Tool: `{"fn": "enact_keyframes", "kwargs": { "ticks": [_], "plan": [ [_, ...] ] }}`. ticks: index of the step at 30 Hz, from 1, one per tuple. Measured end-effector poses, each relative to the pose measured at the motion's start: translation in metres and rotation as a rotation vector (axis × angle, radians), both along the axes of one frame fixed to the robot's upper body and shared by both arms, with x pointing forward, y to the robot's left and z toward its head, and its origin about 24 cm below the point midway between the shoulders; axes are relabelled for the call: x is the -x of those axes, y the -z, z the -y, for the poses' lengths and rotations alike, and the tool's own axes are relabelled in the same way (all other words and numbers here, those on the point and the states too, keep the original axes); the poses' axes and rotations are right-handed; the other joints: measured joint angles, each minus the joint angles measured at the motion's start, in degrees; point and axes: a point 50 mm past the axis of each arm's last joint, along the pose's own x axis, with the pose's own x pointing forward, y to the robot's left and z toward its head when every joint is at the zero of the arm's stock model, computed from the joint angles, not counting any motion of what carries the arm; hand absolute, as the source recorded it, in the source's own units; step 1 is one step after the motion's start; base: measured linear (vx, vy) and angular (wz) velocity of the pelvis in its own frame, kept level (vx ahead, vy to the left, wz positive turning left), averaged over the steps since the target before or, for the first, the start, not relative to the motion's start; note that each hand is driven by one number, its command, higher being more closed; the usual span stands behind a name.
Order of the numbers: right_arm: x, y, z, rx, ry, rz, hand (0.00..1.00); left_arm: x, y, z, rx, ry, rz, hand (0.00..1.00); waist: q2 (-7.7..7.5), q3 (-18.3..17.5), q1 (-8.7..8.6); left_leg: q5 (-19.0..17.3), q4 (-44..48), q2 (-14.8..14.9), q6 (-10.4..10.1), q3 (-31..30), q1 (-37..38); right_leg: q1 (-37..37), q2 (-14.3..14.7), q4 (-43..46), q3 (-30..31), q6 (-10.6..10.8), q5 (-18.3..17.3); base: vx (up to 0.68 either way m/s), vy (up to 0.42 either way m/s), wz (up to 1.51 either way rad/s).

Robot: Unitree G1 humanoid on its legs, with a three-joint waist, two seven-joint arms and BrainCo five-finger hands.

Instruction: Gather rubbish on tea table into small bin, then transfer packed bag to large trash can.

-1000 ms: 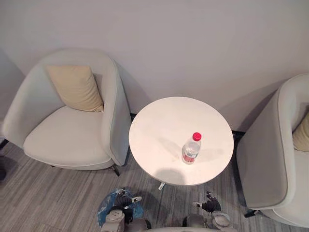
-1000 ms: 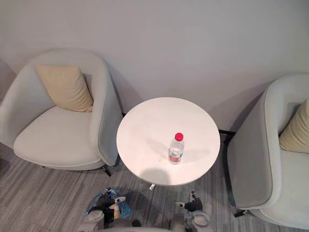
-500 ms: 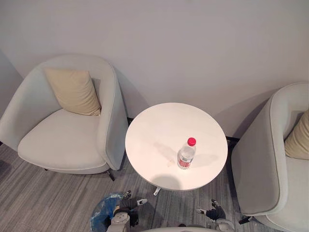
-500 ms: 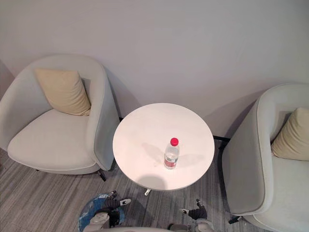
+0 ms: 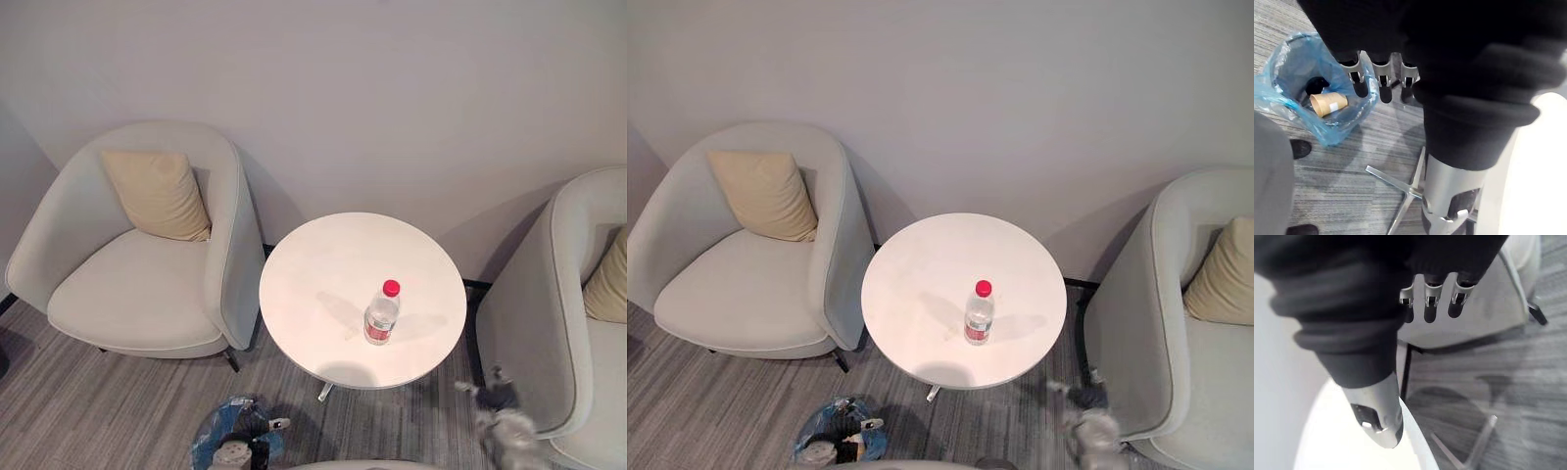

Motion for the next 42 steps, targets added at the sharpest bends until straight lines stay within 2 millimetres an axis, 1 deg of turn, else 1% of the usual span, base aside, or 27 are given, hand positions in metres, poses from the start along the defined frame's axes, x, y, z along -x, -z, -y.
{"fn": "enact_keyframes", "kwargs": {
  "ticks": [1, 2, 3, 4, 5, 7, 8, 10, 12, 16, 19, 24, 28, 31, 34, 38, 42],
  "plan": [
    [-0.007, -0.009, 0.005, -0.058, 0.020, 0.070, 0.00, 0.000, 0.000, -0.001, -0.008, 0.022, -0.002, 0.00, 0.01, 0.0, 0.03, 0.0, 0.0, 0.1, 0.0, -0.2, 0.0, 0.0, 0.2, 0.0, -0.1, 0.0, 0.0, 0.00, 0.000, 0.00],
    [-0.011, -0.016, 0.004, -0.045, -0.008, 0.099, 0.00, 0.000, 0.000, -0.001, -0.005, 0.028, -0.003, 0.00, 0.07, 0.0, -0.03, 0.0, 0.0, 0.2, 0.0, -0.3, -0.1, 0.0, 0.3, -0.1, 0.0, 0.0, 0.0, -0.01, -0.030, 0.01],
    [-0.016, -0.025, -0.003, -0.018, -0.072, 0.139, 0.00, 0.000, 0.000, -0.001, 0.002, 0.036, -0.005, 0.00, 0.17, 0.0, -0.22, 0.0, 0.0, 0.2, 0.0, -0.3, -0.1, 0.0, 0.4, -0.1, 0.0, 0.0, 0.0, 0.00, 0.000, 0.00],
    [-0.016, -0.034, -0.015, 0.012, -0.158, 0.180, 0.00, 0.002, 0.000, -0.001, 0.004, 0.037, -0.009, 0.00, 0.23, -0.1, -0.95, 0.0, 0.1, 0.2, 0.0, -0.4, 0.0, 0.0, 0.4, -0.1, 0.1, 0.0, 0.0, 0.00, 0.000, 0.00],
    [-0.018, -0.037, -0.021, 0.015, -0.181, 0.200, 0.00, 0.002, 0.001, -0.001, 0.003, 0.039, -0.012, 0.00, 0.22, -0.1, -1.27, 0.0, 0.1, 0.2, 0.0, -0.4, 0.0, 0.0, 0.4, -0.1, 0.1, 0.0, 0.0, 0.00, 0.000, 0.00],
    [-0.011, -0.037, -0.035, 0.009, -0.221, 0.212, 0.00, 0.003, 0.001, -0.001, -0.001, 0.062, -0.015, 0.00, 0.18, -0.1, -1.41, 0.0, 0.1, 0.2, 0.0, -0.4, 0.1, 0.0, 0.4, -0.1, 0.4, -0.1, 0.0, -0.03, 0.000, -0.07],
    [-0.006, -0.031, -0.040, 0.010, -0.243, 0.184, 0.00, 0.003, 0.001, 0.000, -0.002, 0.070, -0.015, 0.00, 0.10, 0.0, -1.51, 0.0, 0.1, 0.1, 0.0, -0.4, 0.3, 0.1, 0.4, -0.2, 0.6, -0.1, 0.0, -0.04, 0.003, -0.07],
    [-0.001, -0.026, -0.045, 0.013, -0.268, 0.153, 0.00, 0.003, 0.001, -0.001, -0.006, 0.073, -0.016, 0.00, 0.07, 0.0, -1.54, 0.0, 0.1, 0.0, 0.0, -0.4, 0.3, 0.1, 0.3, -0.3, 0.7, -0.1, 0.1, -0.05, 0.005, -0.04],
    [-0.001, -0.026, -0.047, 0.020, -0.280, 0.147, 0.00, 0.003, 0.001, -0.004, -0.016, 0.079, -0.017, 0.00, 0.06, 0.0, -1.57, 0.0, 0.1, 0.0, 0.0, -0.6, 0.3, 0.2, 0.3, -0.7, 0.8, -0.1, 0.4, -0.06, 0.003, -0.02],
    [-0.007, -0.028, -0.050, 0.026, -0.304, 0.161, 0.00, 0.002, 0.000, -0.006, -0.027, 0.095, -0.015, 0.00, 0.00, 0.1, -1.56, 0.0, 0.1, -0.2, -0.1, -2.2, 0.3, 0.6, 0.3, -1.2, 0.3, 0.0, 0.5, -0.03, -0.011, 0.07],
    [-0.011, -0.029, -0.059, 0.039, -0.406, 0.147, 0.00, 0.002, 0.000, -0.007, -0.029, 0.098, -0.013, 0.00, 0.10, 0.1, -1.51, -0.1, 0.1, -0.2, -0.1, -3.3, 0.1, 1.2, 0.4, -2.2, -0.4, 0.1, 0.7, 0.00, -0.013, 0.11],
    [-0.016, -0.029, -0.069, 0.041, -0.477, 0.148, 0.00, 0.002, -0.001, -0.007, -0.030, 0.099, -0.010, 0.00, 0.33, 0.2, -1.49, 0.0, 0.1, -0.2, 0.0, -3.8, -0.2, 1.4, 0.5, -3.0, -0.7, -0.3, 1.0, 0.00, -0.004, 0.02],
    [-0.026, -0.037, -0.079, 0.058, -0.536, 0.186, 0.00, 0.002, -0.001, -0.008, -0.033, 0.101, -0.010, 0.00, 0.39, 0.8, -1.81, -0.1, 0.1, -0.3, 0.0, -5.1, -0.3, 2.1, 0.4, -4.0, -1.4, -0.3, 1.2, 0.01, -0.001, 0.07],
    [-0.034, -0.042, -0.086, 0.065, -0.575, 0.221, 0.00, 0.000, -0.001, -0.008, -0.032, 0.102, -0.001, 0.00, 0.47, 1.5, -1.56, -0.1, 0.1, -0.3, 0.0, -5.5, -0.5, 2.2, 0.4, -4.1, -1.7, -0.3, 1.2, -0.01, -0.003, 0.08],
    [-0.040, -0.045, -0.091, 0.066, -0.592, 0.240, 0.00, 0.000, -0.001, -0.008, -0.031, 0.103, 0.001, 0.00, 0.50, 1.8, -1.58, -0.1, 0.1, -0.4, 0.0, -6.2, -1.2, 2.1, 0.3, -4.7, -2.4, -0.3, 1.2, -0.01, -0.004, 0.12],
    [-0.044, -0.048, -0.092, 0.070, -0.595, 0.259, 0.00, -0.002, -0.002, -0.007, -0.022, 0.109, 0.012, 0.00, 0.54, 1.8, -1.32, -0.1, 0.1, -0.4, 0.0, -6.9, -2.6, 1.2, 0.3, -4.9, -3.2, -0.3, 1.2, 0.01, -0.006, 0.10],
    [-0.053, -0.054, -0.095, 0.081, -0.587, 0.293, 0.00, -0.002, -0.003, -0.007, -0.020, 0.111, 0.016, 0.00, 0.76, 2.0, -1.31, -0.1, 0.2, -0.5, 0.0, -7.4, -3.9, 0.3, 0.3, -5.0, -3.3, -0.4, 1.3, 0.04, 0.002, 0.01]
  ]
}}
